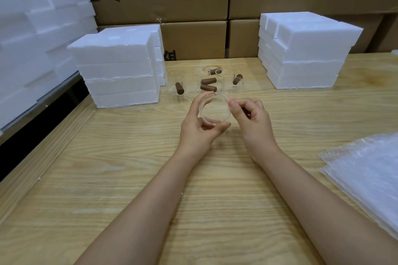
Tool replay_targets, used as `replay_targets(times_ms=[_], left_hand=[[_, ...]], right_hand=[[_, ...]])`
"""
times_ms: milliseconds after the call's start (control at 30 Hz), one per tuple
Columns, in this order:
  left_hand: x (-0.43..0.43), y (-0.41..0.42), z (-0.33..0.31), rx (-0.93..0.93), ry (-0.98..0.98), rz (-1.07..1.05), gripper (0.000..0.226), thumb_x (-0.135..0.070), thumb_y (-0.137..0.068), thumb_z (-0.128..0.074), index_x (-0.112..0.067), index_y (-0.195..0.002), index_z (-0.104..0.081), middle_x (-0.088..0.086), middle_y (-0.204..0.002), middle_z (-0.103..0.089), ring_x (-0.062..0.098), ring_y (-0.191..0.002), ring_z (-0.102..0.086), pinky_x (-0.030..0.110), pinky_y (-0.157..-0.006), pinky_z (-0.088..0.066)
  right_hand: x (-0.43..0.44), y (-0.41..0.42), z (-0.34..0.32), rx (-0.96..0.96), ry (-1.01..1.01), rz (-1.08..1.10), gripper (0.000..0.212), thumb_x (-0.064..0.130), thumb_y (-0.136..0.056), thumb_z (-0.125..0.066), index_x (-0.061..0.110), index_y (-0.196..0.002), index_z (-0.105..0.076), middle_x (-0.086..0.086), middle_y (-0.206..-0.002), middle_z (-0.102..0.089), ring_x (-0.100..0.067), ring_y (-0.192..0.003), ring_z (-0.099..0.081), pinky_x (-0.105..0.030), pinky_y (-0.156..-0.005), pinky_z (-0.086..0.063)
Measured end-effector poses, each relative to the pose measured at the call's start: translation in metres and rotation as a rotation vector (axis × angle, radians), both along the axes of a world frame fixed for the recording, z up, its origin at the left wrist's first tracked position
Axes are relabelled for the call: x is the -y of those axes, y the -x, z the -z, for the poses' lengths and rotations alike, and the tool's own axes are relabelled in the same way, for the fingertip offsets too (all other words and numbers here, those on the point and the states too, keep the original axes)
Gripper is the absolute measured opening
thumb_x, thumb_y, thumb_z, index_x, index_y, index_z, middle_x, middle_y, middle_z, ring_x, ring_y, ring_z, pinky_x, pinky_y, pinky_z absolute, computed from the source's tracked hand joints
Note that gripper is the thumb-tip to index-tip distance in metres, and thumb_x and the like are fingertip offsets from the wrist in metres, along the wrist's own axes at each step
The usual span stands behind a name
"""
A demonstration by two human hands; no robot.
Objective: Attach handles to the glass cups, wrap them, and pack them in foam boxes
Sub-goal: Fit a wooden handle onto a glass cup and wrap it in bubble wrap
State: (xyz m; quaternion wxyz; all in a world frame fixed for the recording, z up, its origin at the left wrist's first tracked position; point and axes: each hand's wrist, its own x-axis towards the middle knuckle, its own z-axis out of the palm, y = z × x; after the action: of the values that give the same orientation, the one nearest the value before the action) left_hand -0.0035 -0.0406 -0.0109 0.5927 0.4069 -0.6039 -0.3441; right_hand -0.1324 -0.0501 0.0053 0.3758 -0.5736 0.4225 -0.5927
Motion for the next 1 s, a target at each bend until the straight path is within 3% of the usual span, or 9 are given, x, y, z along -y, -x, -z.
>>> replay_targets(times_ms=[133, 233, 300, 400, 467, 600, 700, 833, 1000], left_hand=[[-0.002, 0.001, -0.002, -0.013, 0.000, -0.022, 0.073, 0.001, -0.073, -0.080, -0.051, -0.115, -0.049, -0.036, -0.110, -0.058, -0.014, -0.083, -0.061, 0.020, -0.076, -0.055], [-0.003, 0.000, -0.002, -0.032, -0.019, -0.036, 0.071, -0.002, -0.075, -0.079, -0.055, -0.113, -0.050, -0.022, -0.114, -0.062, -0.006, -0.083, -0.067, 0.018, -0.073, -0.054], [-0.003, 0.000, -0.003, -0.006, -0.019, -0.050, 0.069, -0.004, -0.076, -0.079, -0.050, -0.117, -0.048, -0.012, -0.120, -0.059, 0.000, -0.084, -0.068, 0.022, -0.075, -0.054], [-0.004, 0.002, -0.004, 0.079, 0.008, -0.104, 0.074, -0.007, -0.073, -0.082, -0.057, -0.114, -0.046, -0.010, -0.122, -0.057, 0.017, -0.080, -0.068, 0.022, -0.075, -0.054], [-0.004, 0.005, -0.004, 0.136, 0.041, -0.140, 0.076, -0.010, -0.071, -0.083, -0.061, -0.110, -0.045, -0.015, -0.119, -0.056, 0.012, -0.078, -0.067, 0.012, -0.069, -0.049], [-0.006, 0.009, -0.002, 0.244, 0.128, -0.179, 0.070, 0.002, -0.070, -0.074, -0.041, -0.120, -0.051, -0.009, -0.121, -0.057, -0.013, -0.091, -0.053, 0.004, -0.071, -0.041], [-0.006, 0.011, -0.001, 0.325, 0.164, -0.161, 0.073, 0.006, -0.068, -0.073, -0.035, -0.125, -0.051, -0.006, -0.120, -0.057, -0.007, -0.080, -0.052, 0.005, -0.069, -0.040], [-0.006, 0.012, 0.002, 0.417, 0.208, -0.157, 0.072, 0.006, -0.067, -0.073, -0.021, -0.130, -0.053, -0.010, -0.118, -0.052, 0.001, -0.080, -0.053, 0.002, -0.071, -0.038], [-0.007, 0.011, -0.002, 0.377, 0.210, -0.127, 0.067, -0.003, -0.072, -0.075, -0.029, -0.129, -0.049, -0.012, -0.122, -0.054, 0.014, -0.084, -0.061, 0.006, -0.074, -0.041]], right_hand=[[0.000, 0.004, 0.000, -0.009, -0.001, -0.073, 0.016, 0.017, -0.087, -0.065, 0.018, -0.103, -0.065, -0.005, -0.112, -0.045, 0.015, -0.080, -0.056, -0.005, -0.078, -0.043], [0.001, 0.006, 0.002, -0.065, -0.016, -0.151, 0.031, 0.011, -0.081, -0.072, 0.020, -0.109, -0.061, -0.001, -0.114, -0.041, 0.006, -0.091, -0.058, -0.009, -0.085, -0.045], [0.000, 0.005, 0.005, -0.122, -0.032, -0.145, 0.043, 0.017, -0.074, -0.078, 0.022, -0.112, -0.058, 0.001, -0.117, -0.038, -0.009, -0.102, -0.054, -0.014, -0.093, -0.044], [-0.003, 0.001, 0.006, -0.162, -0.026, -0.071, 0.055, 0.043, -0.059, -0.081, 0.034, -0.106, -0.054, 0.004, -0.117, -0.035, -0.013, -0.103, -0.051, -0.015, -0.091, -0.044], [-0.005, -0.004, 0.007, -0.183, -0.012, -0.011, 0.056, 0.040, -0.058, -0.085, 0.035, -0.100, -0.050, 0.004, -0.117, -0.033, -0.012, -0.104, -0.052, -0.018, -0.091, -0.045], [-0.006, -0.014, 0.009, -0.203, 0.003, 0.139, 0.062, 0.039, -0.061, -0.086, 0.017, -0.100, -0.044, 0.004, -0.110, -0.032, 0.009, -0.086, -0.046, -0.003, -0.073, -0.039], [-0.006, -0.018, 0.007, -0.119, -0.040, 0.235, 0.053, 0.041, -0.069, -0.079, 0.014, -0.095, -0.042, 0.004, -0.103, -0.035, 0.002, -0.079, -0.044, -0.003, -0.068, -0.037], [-0.004, -0.019, 0.004, -0.003, -0.055, 0.300, 0.037, 0.047, -0.081, -0.065, 0.016, -0.082, -0.044, 0.005, -0.094, -0.039, 0.016, -0.069, -0.043, 0.001, -0.067, -0.034], [-0.003, -0.018, 0.003, -0.025, -0.004, 0.297, 0.030, 0.036, -0.096, -0.047, 0.022, -0.072, -0.039, 0.004, -0.090, -0.038, 0.019, -0.073, -0.041, 0.001, -0.073, -0.030]])
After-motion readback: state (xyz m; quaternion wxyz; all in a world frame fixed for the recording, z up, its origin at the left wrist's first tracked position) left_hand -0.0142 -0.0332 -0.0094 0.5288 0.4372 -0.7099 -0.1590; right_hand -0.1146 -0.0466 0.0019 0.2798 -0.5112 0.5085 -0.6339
